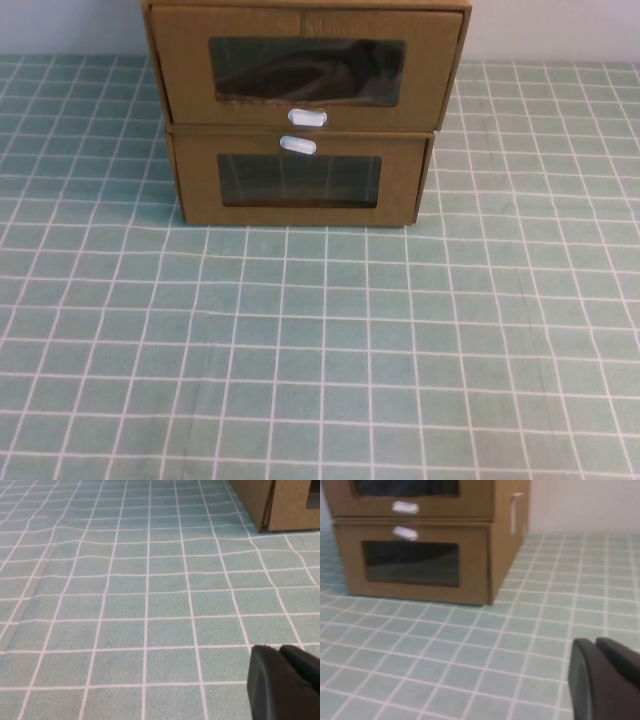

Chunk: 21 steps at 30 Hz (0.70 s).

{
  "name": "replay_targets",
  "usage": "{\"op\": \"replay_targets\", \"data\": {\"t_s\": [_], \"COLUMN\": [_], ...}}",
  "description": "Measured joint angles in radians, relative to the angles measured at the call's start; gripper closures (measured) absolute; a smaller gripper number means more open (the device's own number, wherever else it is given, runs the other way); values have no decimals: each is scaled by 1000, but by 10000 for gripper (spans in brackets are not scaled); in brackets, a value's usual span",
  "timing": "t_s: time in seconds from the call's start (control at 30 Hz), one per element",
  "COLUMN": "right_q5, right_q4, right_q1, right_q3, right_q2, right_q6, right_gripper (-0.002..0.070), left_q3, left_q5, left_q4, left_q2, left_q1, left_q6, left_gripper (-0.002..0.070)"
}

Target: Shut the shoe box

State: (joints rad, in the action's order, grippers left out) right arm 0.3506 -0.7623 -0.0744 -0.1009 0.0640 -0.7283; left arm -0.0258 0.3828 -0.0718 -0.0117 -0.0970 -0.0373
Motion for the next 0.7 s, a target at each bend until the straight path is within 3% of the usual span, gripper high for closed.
{"op": "replay_targets", "data": {"t_s": [0.33,0.5,0.7], "right_q5": [-45,-88,-4], "right_q4": [521,534,528], "right_q1": [0,0,1], "right_q3": [12,107,129], "right_q2": [0,-14,-71], "right_q6": [444,516,521], "right_gripper": [690,690,690], "left_q3": [0,0,0], "left_q5": [0,0,0], "left_q4": [0,0,0], "left_q2": [0,0,0], "left_q1": [0,0,0], "left_q6": [-2,-2,-2], "left_gripper": [678,678,678]}}
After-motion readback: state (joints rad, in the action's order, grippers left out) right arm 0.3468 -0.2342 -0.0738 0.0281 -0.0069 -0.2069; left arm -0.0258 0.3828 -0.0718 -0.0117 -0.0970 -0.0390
